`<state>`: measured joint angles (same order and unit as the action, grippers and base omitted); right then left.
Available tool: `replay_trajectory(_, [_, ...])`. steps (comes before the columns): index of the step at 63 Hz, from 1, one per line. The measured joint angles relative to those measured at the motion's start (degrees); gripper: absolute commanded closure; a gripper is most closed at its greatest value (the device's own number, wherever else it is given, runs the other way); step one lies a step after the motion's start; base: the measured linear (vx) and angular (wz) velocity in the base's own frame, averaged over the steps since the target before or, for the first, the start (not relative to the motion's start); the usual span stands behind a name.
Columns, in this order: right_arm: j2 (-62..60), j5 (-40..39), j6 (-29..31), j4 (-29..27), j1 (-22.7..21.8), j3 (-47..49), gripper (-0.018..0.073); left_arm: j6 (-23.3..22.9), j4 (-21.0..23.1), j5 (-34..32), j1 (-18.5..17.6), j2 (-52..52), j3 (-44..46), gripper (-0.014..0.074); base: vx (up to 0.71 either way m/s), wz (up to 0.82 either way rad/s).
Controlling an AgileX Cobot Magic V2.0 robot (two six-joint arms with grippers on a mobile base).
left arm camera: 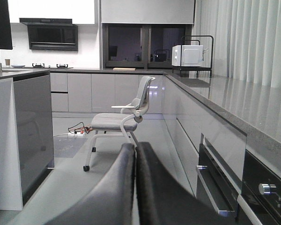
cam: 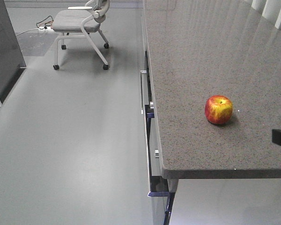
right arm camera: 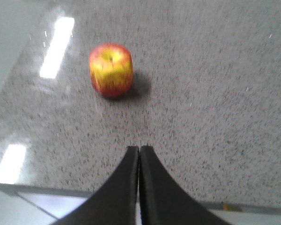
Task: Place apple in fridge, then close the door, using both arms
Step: 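Reach the right gripper down over the red-yellow apple and close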
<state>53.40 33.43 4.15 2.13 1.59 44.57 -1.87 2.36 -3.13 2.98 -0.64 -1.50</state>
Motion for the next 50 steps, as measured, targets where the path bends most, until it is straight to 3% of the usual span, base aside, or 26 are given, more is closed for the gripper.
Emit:
replay_trajectory(10, [4.3, 1.7, 0.7, -0.2, 0.0, 0.0, 0.0368, 0.0, 0.0, 0.0, 0.0, 0.0, 0.0, 0.0603, 0.00, 0.00])
replay_trajectory(20, [7.6, 1.8, 2.0, -2.5, 0.0, 0.0, 0.0070, 0.0, 0.0, 0.0, 0.0, 0.0, 0.0, 0.0603, 0.00, 0.00])
replay_trajectory(30, [11.1, 2.2, 5.2, -6.0, 0.0, 1.6, -0.0113, 0.0, 0.0, 0.0, 0.0, 0.0, 0.0, 0.0603, 0.00, 0.00])
replay_trajectory(50, [22.7, 5.0, 15.2, -13.7, 0.0, 10.4, -0.0131, 0.0, 0.0, 0.0, 0.0, 0.0, 0.0, 0.0603, 0.00, 0.00])
